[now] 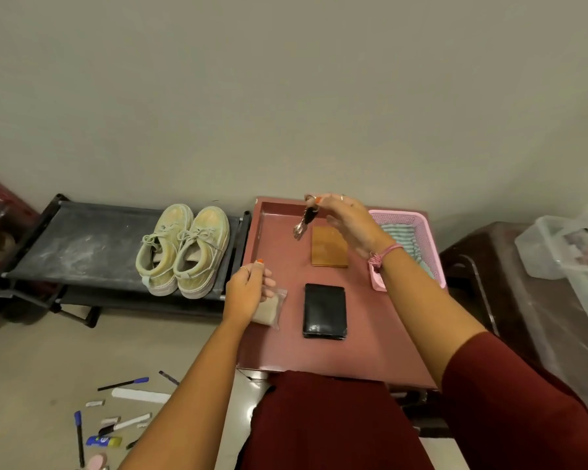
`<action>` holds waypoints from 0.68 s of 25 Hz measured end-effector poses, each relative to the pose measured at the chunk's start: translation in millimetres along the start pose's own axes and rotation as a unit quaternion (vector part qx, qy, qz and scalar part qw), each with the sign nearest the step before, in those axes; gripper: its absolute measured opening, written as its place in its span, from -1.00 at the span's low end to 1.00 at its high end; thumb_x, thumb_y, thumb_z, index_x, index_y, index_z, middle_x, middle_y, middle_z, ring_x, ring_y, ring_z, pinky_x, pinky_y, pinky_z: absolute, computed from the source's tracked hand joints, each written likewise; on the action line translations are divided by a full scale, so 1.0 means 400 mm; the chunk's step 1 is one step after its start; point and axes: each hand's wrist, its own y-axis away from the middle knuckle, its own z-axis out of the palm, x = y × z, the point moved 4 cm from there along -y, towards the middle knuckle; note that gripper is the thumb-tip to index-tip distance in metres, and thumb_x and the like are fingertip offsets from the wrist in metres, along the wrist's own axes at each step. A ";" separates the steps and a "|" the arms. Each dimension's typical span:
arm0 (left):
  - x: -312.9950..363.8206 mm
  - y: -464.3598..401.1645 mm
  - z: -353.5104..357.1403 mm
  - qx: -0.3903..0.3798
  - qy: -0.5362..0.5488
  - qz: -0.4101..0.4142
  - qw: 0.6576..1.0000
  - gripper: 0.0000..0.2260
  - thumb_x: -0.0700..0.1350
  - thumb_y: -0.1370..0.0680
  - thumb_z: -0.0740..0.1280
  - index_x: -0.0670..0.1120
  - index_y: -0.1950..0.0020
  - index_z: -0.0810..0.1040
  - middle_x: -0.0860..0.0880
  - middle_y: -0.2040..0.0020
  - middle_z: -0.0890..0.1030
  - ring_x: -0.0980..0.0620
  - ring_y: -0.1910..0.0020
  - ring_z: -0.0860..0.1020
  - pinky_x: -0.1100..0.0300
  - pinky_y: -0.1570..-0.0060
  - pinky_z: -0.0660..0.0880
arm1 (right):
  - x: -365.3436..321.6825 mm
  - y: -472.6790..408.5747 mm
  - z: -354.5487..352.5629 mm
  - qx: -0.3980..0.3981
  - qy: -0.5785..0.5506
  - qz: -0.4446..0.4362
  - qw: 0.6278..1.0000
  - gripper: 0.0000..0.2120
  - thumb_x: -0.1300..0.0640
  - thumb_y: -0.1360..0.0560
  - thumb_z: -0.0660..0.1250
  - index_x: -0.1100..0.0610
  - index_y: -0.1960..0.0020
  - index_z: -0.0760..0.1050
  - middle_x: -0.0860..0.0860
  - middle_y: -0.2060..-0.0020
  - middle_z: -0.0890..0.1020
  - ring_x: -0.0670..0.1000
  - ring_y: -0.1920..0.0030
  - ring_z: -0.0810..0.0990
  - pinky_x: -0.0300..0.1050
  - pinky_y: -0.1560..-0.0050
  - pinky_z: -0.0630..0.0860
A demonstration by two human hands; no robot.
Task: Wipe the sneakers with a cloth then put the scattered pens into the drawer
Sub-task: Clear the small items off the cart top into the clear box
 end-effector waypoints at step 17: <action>0.253 0.274 0.496 -0.181 -0.102 0.182 0.961 -0.87 -0.09 -0.63 0.22 -0.09 0.03 0.53 -0.02 0.12 0.62 0.11 0.22 0.57 0.37 0.27 0.46 | -0.247 0.519 -0.520 0.266 -0.082 -0.165 0.946 -0.73 0.26 -0.57 0.23 0.10 -0.24 0.50 -0.02 -0.03 0.62 -0.02 -0.05 0.59 -0.13 -0.03 0.53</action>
